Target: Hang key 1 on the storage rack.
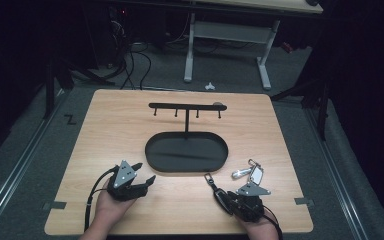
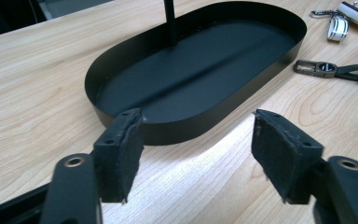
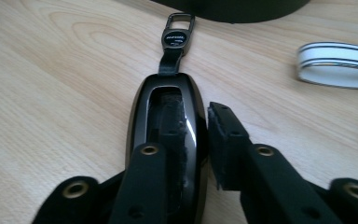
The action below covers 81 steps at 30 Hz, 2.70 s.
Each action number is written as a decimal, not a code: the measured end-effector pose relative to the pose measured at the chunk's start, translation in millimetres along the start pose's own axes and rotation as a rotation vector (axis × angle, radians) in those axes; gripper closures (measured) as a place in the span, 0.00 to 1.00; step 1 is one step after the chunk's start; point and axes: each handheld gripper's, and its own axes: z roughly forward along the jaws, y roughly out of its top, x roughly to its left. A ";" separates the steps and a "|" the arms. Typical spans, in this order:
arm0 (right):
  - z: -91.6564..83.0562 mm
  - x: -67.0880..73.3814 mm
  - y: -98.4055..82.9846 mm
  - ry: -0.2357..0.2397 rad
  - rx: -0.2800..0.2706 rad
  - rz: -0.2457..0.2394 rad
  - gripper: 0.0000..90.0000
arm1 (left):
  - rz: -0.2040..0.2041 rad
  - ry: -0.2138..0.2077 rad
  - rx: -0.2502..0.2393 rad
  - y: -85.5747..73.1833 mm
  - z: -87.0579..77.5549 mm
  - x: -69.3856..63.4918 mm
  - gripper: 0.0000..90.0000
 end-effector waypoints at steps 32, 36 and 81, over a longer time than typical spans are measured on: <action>9.9 -7.0 42.9 -0.014 0.035 0.064 0.60 | -0.055 -0.027 -0.020 -14.9 -25.3 18.8 0.35; 7.1 -5.0 51.2 -0.023 0.045 0.035 0.56 | -0.054 -0.032 0.001 -15.9 -26.3 19.7 0.33; 76.1 17.2 121.0 0.007 0.737 -0.121 0.63 | -0.014 -0.041 -0.031 -18.2 -37.7 15.3 0.34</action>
